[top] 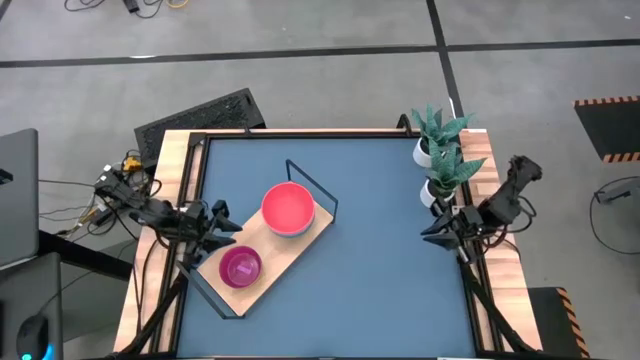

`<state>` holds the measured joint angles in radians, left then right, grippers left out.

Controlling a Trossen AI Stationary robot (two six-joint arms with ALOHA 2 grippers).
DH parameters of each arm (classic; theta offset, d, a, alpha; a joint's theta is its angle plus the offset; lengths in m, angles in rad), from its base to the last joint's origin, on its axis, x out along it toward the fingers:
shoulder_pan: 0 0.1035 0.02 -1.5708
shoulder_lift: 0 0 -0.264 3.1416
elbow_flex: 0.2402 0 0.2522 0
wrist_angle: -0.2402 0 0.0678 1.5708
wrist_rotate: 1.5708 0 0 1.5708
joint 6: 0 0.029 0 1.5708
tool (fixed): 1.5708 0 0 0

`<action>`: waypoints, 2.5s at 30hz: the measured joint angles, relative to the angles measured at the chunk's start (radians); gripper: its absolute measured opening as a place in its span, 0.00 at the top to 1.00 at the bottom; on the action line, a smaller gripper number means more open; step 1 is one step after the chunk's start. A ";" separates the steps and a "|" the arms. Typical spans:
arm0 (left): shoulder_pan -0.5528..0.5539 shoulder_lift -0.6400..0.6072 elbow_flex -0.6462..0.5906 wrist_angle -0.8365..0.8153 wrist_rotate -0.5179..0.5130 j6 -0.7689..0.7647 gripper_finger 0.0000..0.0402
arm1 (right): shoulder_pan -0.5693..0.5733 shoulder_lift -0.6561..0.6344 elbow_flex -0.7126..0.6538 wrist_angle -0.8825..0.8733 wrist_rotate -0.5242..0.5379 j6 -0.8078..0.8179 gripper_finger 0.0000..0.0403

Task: Place and stack bowls onto a shelf
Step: Return to Home Position

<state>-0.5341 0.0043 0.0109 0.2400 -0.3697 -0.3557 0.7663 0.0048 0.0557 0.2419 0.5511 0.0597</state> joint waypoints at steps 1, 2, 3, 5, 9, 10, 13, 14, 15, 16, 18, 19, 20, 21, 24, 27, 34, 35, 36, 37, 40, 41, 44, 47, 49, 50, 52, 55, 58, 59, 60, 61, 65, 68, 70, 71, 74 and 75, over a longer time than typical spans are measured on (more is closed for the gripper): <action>0.000 0.000 0.000 -0.006 -0.001 0.006 0.56 | -0.010 0.000 -0.010 0.005 0.000 0.001 0.78; 0.000 0.000 0.000 -0.003 -0.001 0.018 0.56 | -0.020 0.000 -0.023 0.012 0.000 0.002 0.78; 0.000 -0.001 0.000 -0.003 -0.001 0.032 0.56 | -0.031 0.000 -0.038 0.011 0.000 0.012 0.78; 0.000 0.000 0.000 -0.004 -0.005 0.069 0.56 | -0.057 0.001 -0.047 -0.036 0.005 0.054 0.78; 0.000 0.000 -0.001 -0.005 -0.037 0.143 0.56 | -0.115 0.002 -0.047 -0.152 0.027 0.171 0.78; 0.000 0.000 -0.001 -0.006 -0.050 0.157 0.56 | -0.128 0.002 -0.047 -0.153 0.027 0.174 0.78; 0.000 0.000 -0.001 -0.009 -0.063 0.190 0.56 | -0.158 0.002 -0.047 -0.153 0.026 0.175 0.78; 0.000 0.000 -0.001 -0.011 -0.063 0.202 0.56 | -0.164 0.001 -0.048 -0.152 0.026 0.172 0.78; 0.000 0.000 -0.002 -0.013 -0.062 0.214 0.56 | -0.168 0.001 -0.048 -0.153 0.025 0.169 0.78; 0.000 0.000 -0.002 -0.013 -0.062 0.220 0.56 | -0.169 0.002 -0.048 -0.154 0.025 0.164 0.78; 0.000 0.000 -0.002 -0.015 -0.062 0.223 0.56 | -0.168 0.002 -0.048 -0.155 0.016 0.152 0.78; 0.000 0.000 -0.002 -0.019 -0.062 0.218 0.56 | -0.166 0.002 -0.048 -0.158 0.004 0.147 0.78; 0.000 0.000 -0.002 -0.026 -0.062 0.214 0.56 | -0.165 0.002 -0.048 -0.161 -0.010 0.143 0.78; 0.000 0.000 -0.002 -0.030 -0.062 0.214 0.56 | -0.165 0.002 -0.048 -0.163 -0.021 0.142 0.78; 0.000 0.000 -0.003 -0.073 -0.062 0.220 0.56 | -0.165 0.002 -0.049 -0.164 -0.032 0.138 0.78; 0.000 0.002 -0.003 -0.109 -0.072 0.209 0.56 | -0.165 0.002 -0.049 -0.164 -0.032 0.102 0.78; 0.000 0.002 -0.003 -0.119 -0.197 0.192 0.56 | -0.193 0.002 -0.049 -0.165 -0.031 0.062 0.78; 0.000 0.002 -0.003 -0.117 -0.202 0.186 0.56 | -0.198 0.002 -0.049 -0.165 -0.031 0.062 0.78; 0.000 0.002 -0.003 -0.117 -0.203 0.180 0.56 | -0.202 0.003 -0.049 -0.165 -0.031 0.061 0.78; 0.000 0.002 -0.003 -0.117 -0.203 0.169 0.56 | -0.207 0.003 -0.050 -0.165 -0.032 0.060 0.78; 0.000 0.002 -0.004 -0.117 -0.171 0.136 0.56 | -0.215 0.003 -0.050 -0.166 -0.032 0.060 0.78; 0.000 0.002 -0.004 -0.116 -0.149 0.132 0.56 | -0.217 0.003 -0.050 -0.166 -0.033 0.060 0.78; 0.000 -0.001 -0.004 -0.092 -0.049 0.128 0.56 | -0.219 0.003 -0.050 -0.167 -0.034 0.061 0.78; 0.000 -0.001 -0.004 -0.048 0.092 0.162 0.56 | -0.219 0.009 -0.050 -0.167 -0.034 0.061 0.78; 0.000 -0.001 -0.004 -0.036 0.164 0.181 0.56 | -0.220 0.018 -0.051 -0.167 -0.034 0.061 0.78; 0.000 -0.001 -0.004 -0.037 0.192 0.190 0.56 | -0.220 0.026 -0.051 -0.167 -0.034 0.061 0.78; 0.000 -0.001 -0.004 -0.039 0.234 0.222 0.56 | -0.220 0.043 -0.051 -0.167 -0.034 0.064 0.78; 0.000 -0.001 -0.004 -0.043 0.253 0.268 0.56 | -0.220 0.067 -0.051 -0.167 -0.034 0.071 0.78; 0.000 -0.001 -0.004 -0.051 0.254 0.303 0.56 | -0.220 0.087 -0.051 -0.167 -0.034 0.095 0.78; 0.000 -0.001 -0.004 -0.051 0.255 0.317 0.56 | -0.220 0.092 -0.051 -0.167 -0.034 0.099 0.78; 0.000 -0.001 -0.004 -0.056 0.258 0.331 0.56 | -0.219 0.098 -0.051 -0.167 -0.034 0.101 0.78; 0.000 -0.001 -0.004 -0.067 0.256 0.347 0.56 | -0.219 0.104 -0.051 -0.167 -0.034 0.101 0.78; 0.000 0.000 -0.004 -0.127 0.212 0.381 0.56 | -0.219 0.122 -0.051 -0.167 -0.033 0.100 0.78; 0.000 0.000 -0.004 -0.135 0.198 0.362 0.56 | -0.219 0.127 -0.051 -0.167 -0.034 0.100 0.78; 0.000 0.000 -0.004 -0.152 0.198 0.362 0.56 | -0.219 0.127 -0.051 -0.167 -0.033 0.097 0.78; 0.000 0.000 -0.004 -0.158 0.198 0.362 0.56 | -0.219 0.127 -0.051 -0.167 -0.033 0.097 0.78; 0.000 0.000 -0.004 -0.164 0.198 0.361 0.56 | -0.219 0.127 -0.051 -0.167 -0.033 0.097 0.78; 0.000 0.000 -0.004 -0.164 0.198 0.361 0.56 | -0.219 0.127 -0.051 -0.167 -0.033 0.100 0.78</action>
<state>-0.5339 0.0044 0.0067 0.0761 -0.1719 0.0055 0.5472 0.1318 0.0044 0.0750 0.5182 0.1598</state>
